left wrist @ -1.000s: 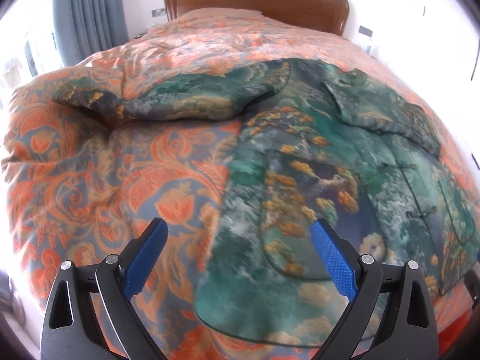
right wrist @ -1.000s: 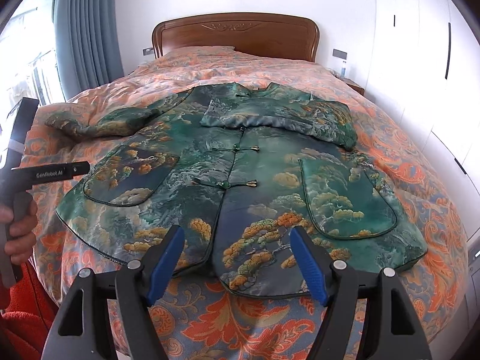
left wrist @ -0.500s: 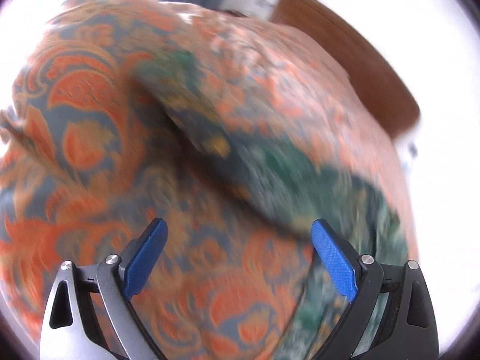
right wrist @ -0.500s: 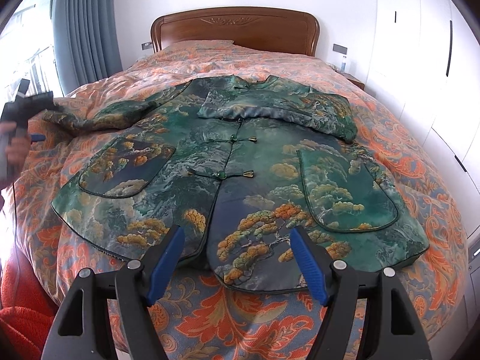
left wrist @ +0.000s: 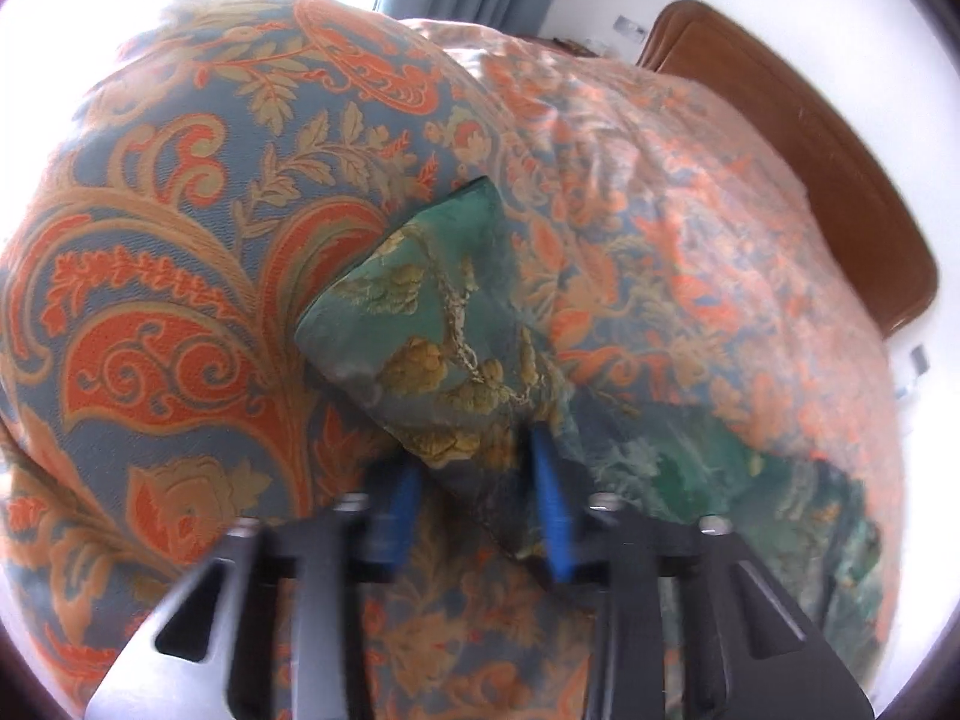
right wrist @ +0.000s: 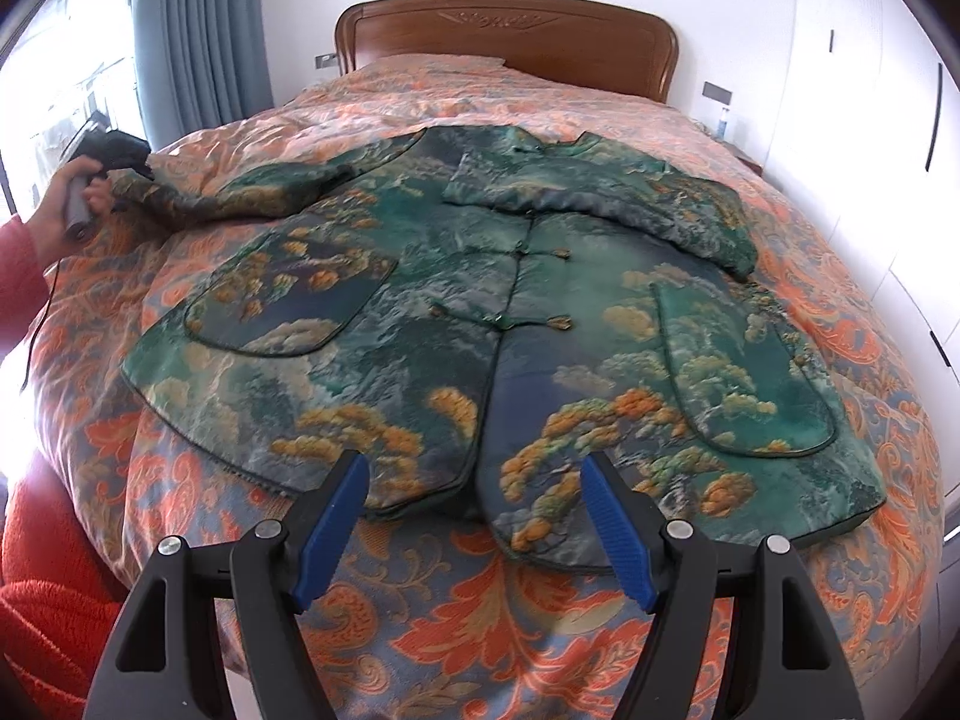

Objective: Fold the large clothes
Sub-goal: 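Grasp the other sleeve cuff with the left tool and lift it across the body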

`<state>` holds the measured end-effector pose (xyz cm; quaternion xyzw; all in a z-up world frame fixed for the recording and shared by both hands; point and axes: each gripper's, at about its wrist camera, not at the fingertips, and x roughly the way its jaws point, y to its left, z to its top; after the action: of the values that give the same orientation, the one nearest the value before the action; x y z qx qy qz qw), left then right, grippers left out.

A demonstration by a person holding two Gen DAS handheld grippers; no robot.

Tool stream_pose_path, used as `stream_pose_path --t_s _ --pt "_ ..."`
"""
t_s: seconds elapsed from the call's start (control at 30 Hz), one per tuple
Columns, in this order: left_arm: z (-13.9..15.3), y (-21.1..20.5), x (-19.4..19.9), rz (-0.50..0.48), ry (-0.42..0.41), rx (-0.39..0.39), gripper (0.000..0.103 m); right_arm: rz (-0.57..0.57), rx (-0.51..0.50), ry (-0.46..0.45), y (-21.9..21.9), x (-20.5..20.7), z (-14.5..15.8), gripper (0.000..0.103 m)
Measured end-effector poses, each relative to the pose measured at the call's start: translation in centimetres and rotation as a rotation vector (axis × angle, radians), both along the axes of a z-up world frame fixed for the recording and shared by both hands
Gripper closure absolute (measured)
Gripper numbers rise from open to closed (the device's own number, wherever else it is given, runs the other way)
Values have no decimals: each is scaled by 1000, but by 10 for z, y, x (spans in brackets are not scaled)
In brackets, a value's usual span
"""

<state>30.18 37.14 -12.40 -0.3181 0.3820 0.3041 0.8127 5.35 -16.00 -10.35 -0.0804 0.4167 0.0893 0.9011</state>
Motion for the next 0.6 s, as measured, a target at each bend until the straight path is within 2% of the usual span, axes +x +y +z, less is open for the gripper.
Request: stream_pose_path --t_s 0.07,0.13,0.27,0.43,0.5,0.6 --pt "4 -3 4 -3 13 47 90 11 -2 16 4 -1 -5 28" --pt "9 -6 5 -15 6 76 93 21 -3 31 8 -1 -9 28" --pt "41 -37 12 -104 -4 227 95 36 -1 37 12 -2 -11 28" --pt "94 -131 18 -341 -56 500 95 39 13 35 12 -5 -11 28" --pt "106 -171 17 -441 -80 562 95 34 20 31 11 -6 -10 28" --pt "114 -232 11 -601 -114 611 95 18 34 13 5 -10 -6 28"
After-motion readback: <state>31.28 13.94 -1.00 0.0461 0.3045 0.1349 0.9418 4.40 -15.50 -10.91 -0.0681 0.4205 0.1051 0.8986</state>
